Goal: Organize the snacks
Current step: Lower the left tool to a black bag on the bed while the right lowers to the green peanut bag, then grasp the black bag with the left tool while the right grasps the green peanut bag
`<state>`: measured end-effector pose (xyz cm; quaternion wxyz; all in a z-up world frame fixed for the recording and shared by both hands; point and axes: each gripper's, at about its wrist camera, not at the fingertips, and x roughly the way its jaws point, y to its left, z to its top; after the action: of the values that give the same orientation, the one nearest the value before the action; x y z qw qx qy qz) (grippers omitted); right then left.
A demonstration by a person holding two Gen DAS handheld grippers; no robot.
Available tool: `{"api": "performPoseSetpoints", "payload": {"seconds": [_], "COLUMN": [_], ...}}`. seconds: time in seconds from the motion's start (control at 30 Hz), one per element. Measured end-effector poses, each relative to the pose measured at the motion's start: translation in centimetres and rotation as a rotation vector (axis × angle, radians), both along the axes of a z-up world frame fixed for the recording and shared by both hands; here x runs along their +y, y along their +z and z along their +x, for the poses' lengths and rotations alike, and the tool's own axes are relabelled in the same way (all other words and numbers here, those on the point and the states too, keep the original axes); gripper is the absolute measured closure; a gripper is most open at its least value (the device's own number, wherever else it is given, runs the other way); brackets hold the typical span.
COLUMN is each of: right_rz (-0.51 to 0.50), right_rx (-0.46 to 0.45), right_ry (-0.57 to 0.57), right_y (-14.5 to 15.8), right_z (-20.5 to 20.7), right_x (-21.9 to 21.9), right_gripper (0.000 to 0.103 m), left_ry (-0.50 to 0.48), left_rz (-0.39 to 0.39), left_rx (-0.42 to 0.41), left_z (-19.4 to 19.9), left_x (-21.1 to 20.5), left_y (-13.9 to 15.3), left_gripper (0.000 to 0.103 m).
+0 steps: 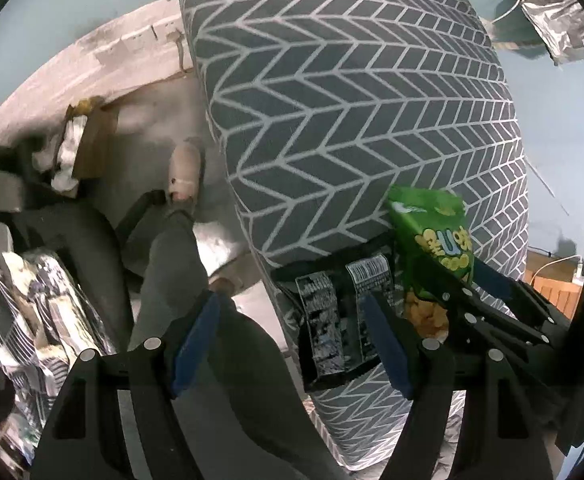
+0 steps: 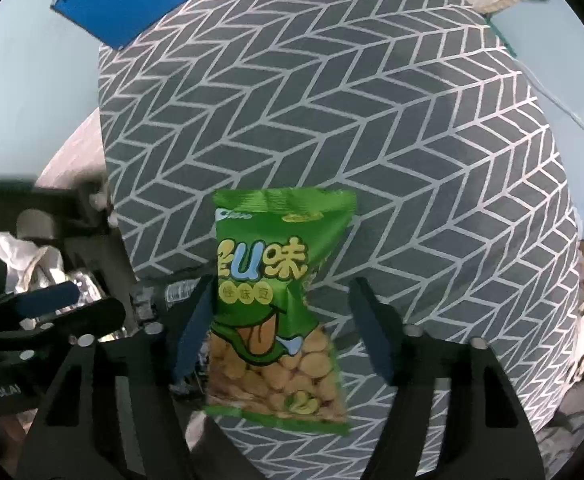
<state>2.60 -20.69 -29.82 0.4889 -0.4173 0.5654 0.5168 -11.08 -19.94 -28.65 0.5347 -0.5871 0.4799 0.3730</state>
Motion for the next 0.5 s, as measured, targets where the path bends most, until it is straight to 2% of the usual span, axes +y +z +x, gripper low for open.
{"api": "performPoseSetpoints", "payload": {"seconds": [0.1, 0.17, 0.43, 0.5], "right_rz": [0.007, 0.023, 0.039, 0.042], "right_rx": [0.005, -0.006, -0.102, -0.101], "right_ry": [0.024, 0.041, 0.079, 0.078], "right_y": [-0.3, 0.0, 0.3, 0.2], "right_z": [-0.2, -0.2, 1.6, 2.2], "right_x": [-0.2, -0.4, -2.0, -2.4], "right_gripper": [0.054, 0.064, 0.066, 0.066], "left_ry": [0.014, 0.025, 0.053, 0.055], "left_rz": [-0.01, -0.016, -0.043, -0.051], "left_rx": [-0.002, -0.007, 0.001, 0.009], "left_z": [0.3, 0.6, 2.0, 2.4], "left_x": [-0.4, -0.7, -1.6, -1.8], "left_y": [-0.3, -0.5, -1.5, -1.9], "left_gripper": [0.023, 0.023, 0.023, 0.023]}}
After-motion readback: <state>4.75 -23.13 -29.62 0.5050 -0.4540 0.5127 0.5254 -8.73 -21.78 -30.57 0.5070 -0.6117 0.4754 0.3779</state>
